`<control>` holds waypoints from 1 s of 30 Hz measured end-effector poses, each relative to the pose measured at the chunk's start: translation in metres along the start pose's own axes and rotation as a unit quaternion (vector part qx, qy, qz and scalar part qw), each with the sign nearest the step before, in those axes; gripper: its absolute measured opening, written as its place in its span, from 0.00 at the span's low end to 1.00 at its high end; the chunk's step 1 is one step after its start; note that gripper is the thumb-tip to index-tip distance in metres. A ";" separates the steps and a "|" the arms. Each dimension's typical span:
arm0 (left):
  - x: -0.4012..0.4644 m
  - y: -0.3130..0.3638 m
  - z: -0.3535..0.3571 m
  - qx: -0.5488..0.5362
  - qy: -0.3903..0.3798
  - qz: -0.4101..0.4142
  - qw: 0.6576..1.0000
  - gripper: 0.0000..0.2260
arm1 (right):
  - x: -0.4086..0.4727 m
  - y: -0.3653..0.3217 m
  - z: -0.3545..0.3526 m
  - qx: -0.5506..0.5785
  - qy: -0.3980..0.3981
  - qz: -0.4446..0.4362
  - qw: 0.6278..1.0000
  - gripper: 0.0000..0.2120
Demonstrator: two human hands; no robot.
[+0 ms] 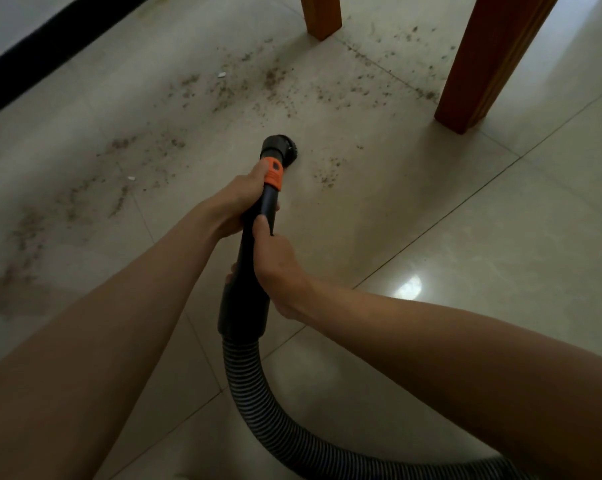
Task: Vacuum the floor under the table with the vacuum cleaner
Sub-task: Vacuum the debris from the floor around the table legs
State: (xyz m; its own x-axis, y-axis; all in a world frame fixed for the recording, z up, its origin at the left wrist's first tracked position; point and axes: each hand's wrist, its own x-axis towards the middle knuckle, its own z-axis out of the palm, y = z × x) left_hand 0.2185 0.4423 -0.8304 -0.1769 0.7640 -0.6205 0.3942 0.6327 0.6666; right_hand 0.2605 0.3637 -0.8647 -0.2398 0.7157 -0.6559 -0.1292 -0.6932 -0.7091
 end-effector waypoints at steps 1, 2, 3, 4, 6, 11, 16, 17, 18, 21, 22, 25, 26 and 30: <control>-0.003 -0.006 0.000 -0.003 0.004 0.003 1.000 0.19 | -0.004 0.004 0.000 0.009 -0.003 0.001 1.000 0.27; -0.006 -0.012 0.001 -0.007 0.008 0.005 1.000 0.19 | -0.007 0.008 -0.001 0.012 -0.007 0.007 1.000 0.26; -0.010 -0.018 0.002 -0.010 0.011 0.006 1.000 0.20 | -0.011 0.013 -0.003 0.003 -0.015 0.017 1.000 0.25; -0.014 -0.024 0.002 -0.012 0.011 0.007 1.000 0.20 | -0.014 0.017 -0.007 -0.012 -0.022 0.024 0.999 0.24; -0.023 -0.035 0.000 -0.005 0.009 0.008 1.000 0.20 | -0.019 0.021 -0.019 -0.011 -0.018 0.024 0.999 0.21; -0.053 -0.060 -0.009 0.016 0.001 -0.010 1.000 0.19 | -0.001 -0.003 -0.039 0.037 0.079 0.033 0.996 0.19; -0.082 -0.072 -0.014 0.054 -0.016 -0.016 0.998 0.19 | 0.006 -0.017 -0.031 0.014 -0.002 0.027 1.000 0.19; -0.086 -0.074 -0.015 0.066 -0.018 -0.016 0.998 0.20 | 0.007 -0.015 -0.027 0.004 -0.014 0.033 0.999 0.18; -0.089 -0.077 -0.016 0.077 -0.018 -0.016 0.997 0.20 | 0.009 -0.012 -0.023 -0.001 -0.018 0.039 0.999 0.17; -0.095 -0.086 -0.017 0.084 -0.023 -0.013 0.996 0.20 | 0.013 -0.002 -0.010 0.005 -0.017 0.066 0.998 0.14; -0.095 -0.088 -0.016 0.088 -0.026 -0.011 0.996 0.19 | 0.014 0.000 -0.008 0.020 -0.018 0.074 0.997 0.14; -0.093 -0.092 -0.012 0.101 -0.025 -0.010 0.995 0.21 | 0.014 0.001 -0.007 0.038 -0.010 0.076 0.996 0.11; -0.091 -0.092 -0.011 0.105 -0.020 -0.009 0.994 0.21 | 0.016 0.001 -0.009 0.031 -0.002 0.073 0.997 0.10; -0.082 -0.084 -0.004 0.130 -0.016 0.004 0.991 0.22 | 0.020 -0.003 -0.015 0.006 0.033 0.047 0.998 0.10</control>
State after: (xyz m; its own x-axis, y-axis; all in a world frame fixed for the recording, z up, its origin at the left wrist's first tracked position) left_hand 0.1962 0.3268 -0.8334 -0.1462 0.7617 -0.6312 0.6146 0.5700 0.5454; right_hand 0.2707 0.3815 -0.8800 -0.1876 0.6519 -0.7347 -0.1218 -0.7577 -0.6412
